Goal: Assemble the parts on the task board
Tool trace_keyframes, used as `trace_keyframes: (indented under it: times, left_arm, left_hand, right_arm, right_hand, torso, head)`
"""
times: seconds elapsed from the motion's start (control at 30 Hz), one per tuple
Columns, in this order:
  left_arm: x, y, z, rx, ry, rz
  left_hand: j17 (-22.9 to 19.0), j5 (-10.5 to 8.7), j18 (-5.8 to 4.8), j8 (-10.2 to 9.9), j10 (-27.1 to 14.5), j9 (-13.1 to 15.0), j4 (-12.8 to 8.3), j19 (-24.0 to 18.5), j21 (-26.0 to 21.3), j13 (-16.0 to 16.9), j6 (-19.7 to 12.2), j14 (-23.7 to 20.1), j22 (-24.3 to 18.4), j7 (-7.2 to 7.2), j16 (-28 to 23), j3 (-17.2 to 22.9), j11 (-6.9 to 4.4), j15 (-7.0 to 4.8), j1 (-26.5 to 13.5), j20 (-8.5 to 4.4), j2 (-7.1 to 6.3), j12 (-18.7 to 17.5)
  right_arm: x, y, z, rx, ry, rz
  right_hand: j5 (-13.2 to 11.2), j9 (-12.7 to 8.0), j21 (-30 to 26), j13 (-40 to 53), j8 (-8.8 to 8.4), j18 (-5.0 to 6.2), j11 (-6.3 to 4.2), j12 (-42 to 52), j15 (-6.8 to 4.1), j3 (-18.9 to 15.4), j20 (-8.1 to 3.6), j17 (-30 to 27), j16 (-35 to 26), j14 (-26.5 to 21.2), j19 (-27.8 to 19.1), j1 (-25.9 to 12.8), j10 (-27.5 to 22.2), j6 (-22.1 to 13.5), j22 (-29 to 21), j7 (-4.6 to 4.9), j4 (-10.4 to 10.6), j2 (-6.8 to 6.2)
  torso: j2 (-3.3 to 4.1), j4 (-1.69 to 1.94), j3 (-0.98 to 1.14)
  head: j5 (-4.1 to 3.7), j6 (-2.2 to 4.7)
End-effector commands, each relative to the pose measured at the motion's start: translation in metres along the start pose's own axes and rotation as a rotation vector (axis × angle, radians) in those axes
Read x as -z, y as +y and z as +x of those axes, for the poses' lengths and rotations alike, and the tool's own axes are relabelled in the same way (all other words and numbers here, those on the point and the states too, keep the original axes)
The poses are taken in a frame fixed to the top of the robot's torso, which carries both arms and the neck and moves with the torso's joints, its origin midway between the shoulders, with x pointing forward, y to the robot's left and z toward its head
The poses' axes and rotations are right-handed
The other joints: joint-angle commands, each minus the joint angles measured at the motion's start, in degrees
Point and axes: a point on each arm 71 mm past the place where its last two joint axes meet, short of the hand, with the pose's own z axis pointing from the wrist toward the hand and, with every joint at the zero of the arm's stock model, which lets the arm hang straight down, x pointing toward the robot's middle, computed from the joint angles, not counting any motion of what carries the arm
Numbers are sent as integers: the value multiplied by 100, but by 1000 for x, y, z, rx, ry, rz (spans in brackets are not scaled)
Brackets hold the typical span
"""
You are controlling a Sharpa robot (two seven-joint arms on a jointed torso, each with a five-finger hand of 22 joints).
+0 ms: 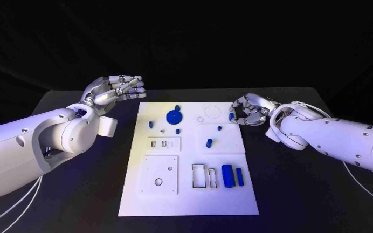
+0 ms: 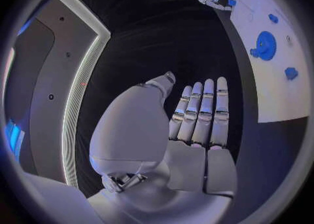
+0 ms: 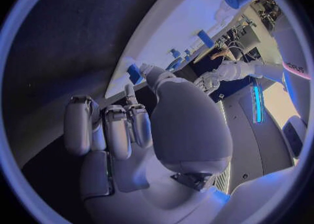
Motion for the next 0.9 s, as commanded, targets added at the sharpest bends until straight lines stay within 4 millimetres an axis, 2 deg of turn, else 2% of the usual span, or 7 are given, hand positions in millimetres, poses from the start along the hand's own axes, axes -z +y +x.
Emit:
trace_keyframes:
  times: [0.03, 0.9]
  left_arm:
    - [0, -1, 1, 2, 15, 9]
    - [0, -1, 0, 1, 13, 6]
  left_hand:
    - [-6, 20, 35, -16, -17, -3, -29, 26, -33, 4, -31, 32, -4, 208, -39, -8, -12, -12, 56, 3, -10, 4]
    - [-6, 21, 35, -17, -19, -3, -38, 27, -34, 3, -32, 33, -4, 209, -43, 0, -11, -12, 64, 2, -4, 2]
  right_arm:
    - [0, 0, 2, 10, 9, 8]
    - [-2, 3, 4, 14, 18, 8]
  right_hand:
    - [-34, 13, 36, 971, 50, 40, 9, 40, 9, 24, 4, 1238, 7, 533, 43, -4, 164, 75, 312, 2, 34, 81]
    - [-40, 50, 101, 1033, 146, 21, -49, 100, -41, 102, -37, 1290, 24, 546, 98, -10, 223, 273, 389, -65, 23, 158]
  torso:
    - [-4, -7, 7]
    - [-4, -3, 1]
  head:
    - [-4, -4]
    - [-15, -22]
